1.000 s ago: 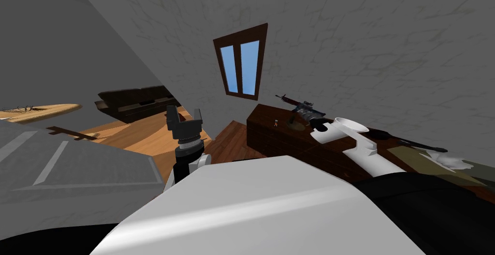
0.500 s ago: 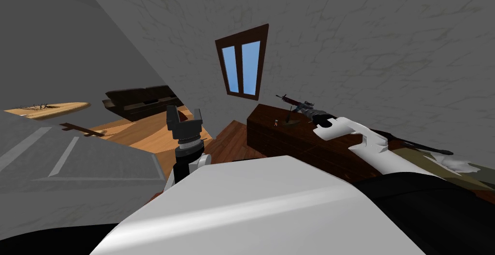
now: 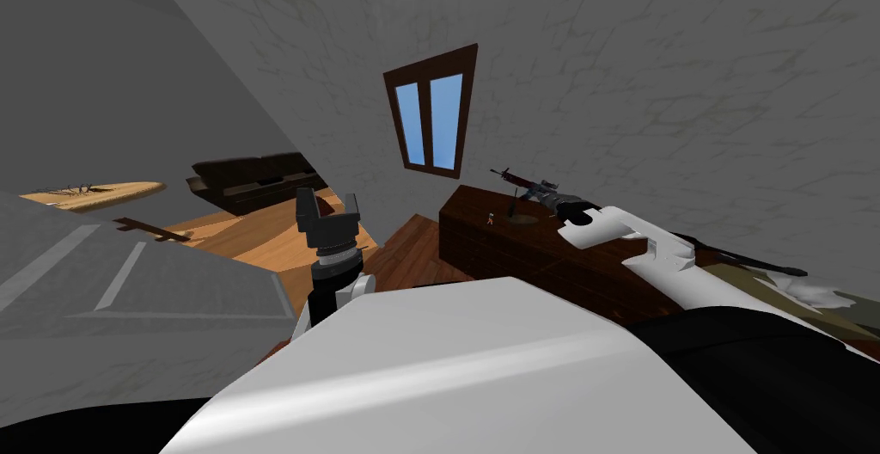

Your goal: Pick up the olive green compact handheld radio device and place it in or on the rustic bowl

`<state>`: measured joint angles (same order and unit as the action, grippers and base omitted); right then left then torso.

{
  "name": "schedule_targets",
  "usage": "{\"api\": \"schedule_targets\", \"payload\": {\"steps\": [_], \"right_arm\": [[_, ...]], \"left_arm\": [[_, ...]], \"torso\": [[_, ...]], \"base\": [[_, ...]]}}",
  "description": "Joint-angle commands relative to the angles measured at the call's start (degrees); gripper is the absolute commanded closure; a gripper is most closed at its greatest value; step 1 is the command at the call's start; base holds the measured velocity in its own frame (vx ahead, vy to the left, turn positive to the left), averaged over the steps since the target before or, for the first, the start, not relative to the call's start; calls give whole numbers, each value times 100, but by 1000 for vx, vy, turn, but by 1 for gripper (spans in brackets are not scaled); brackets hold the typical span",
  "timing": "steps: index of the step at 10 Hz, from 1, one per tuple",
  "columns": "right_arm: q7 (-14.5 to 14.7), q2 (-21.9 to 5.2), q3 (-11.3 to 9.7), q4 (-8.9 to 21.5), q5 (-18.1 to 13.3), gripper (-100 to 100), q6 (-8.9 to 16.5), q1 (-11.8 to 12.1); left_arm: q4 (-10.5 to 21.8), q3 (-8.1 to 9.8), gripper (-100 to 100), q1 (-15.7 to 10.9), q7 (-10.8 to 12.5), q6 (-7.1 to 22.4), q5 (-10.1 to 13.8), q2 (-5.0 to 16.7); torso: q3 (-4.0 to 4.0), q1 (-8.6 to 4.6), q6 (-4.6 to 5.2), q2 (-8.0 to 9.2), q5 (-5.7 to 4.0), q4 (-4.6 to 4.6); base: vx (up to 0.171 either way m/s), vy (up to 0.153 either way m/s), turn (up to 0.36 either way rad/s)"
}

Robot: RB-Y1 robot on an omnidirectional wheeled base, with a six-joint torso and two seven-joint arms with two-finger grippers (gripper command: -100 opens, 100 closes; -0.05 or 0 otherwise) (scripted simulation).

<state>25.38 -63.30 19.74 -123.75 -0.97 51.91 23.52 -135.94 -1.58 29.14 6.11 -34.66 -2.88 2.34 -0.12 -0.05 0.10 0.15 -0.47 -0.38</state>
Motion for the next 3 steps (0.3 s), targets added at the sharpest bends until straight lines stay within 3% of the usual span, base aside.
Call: {"api": "schedule_targets", "payload": {"steps": [1, 3], "right_arm": [[0, 0, 0, 0, 0, 0, 0, 0], [0, 0, 0, 0, 0, 0, 0, 0]], "left_arm": [[0, 0, 0, 0, 0, 0, 0, 0], [0, 0, 0, 0, 0, 0, 0, 0]], "torso": [[0, 0, 0, 0, 0, 0], [0, 0, 0, 0, 0, 0]], "base": [[0, 0, 0], [0, 0, 0]]}}
